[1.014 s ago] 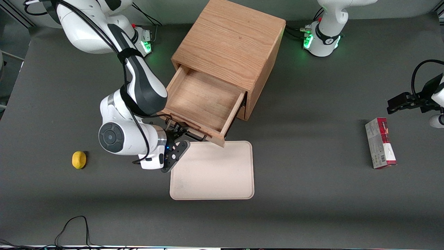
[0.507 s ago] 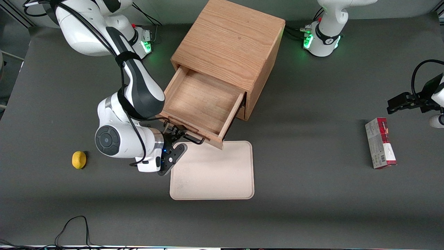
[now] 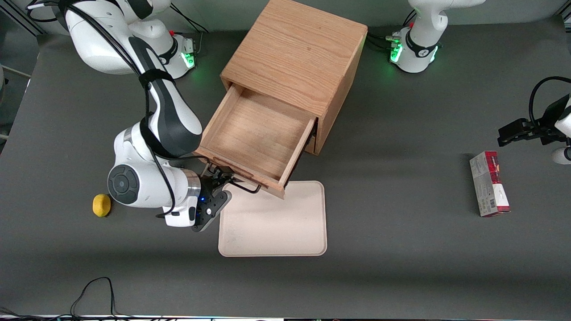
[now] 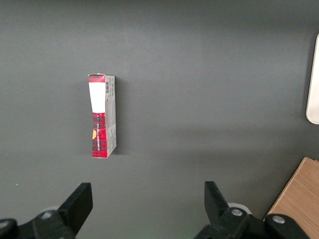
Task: Open upper drawer
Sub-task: 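Pull the upper drawer outward by its handle with the right gripper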
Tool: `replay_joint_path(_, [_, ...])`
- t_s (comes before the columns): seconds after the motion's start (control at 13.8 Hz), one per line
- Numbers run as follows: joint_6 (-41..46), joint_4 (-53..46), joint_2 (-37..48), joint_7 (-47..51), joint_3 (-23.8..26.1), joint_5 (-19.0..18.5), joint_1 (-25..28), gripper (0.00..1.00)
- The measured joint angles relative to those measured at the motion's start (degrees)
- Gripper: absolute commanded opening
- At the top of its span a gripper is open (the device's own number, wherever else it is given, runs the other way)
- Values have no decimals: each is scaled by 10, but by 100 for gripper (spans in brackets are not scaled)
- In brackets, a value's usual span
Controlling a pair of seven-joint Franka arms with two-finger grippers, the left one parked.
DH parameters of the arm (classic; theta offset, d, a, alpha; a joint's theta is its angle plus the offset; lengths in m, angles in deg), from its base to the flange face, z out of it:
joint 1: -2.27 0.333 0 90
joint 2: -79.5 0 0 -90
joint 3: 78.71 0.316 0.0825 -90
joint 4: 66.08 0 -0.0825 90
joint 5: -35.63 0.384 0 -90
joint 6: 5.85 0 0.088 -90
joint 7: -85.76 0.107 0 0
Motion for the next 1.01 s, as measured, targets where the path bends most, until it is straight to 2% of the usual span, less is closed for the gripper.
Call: replay_joint_path(1.01, [-12, -14, -8, 0, 0, 0, -20, 100])
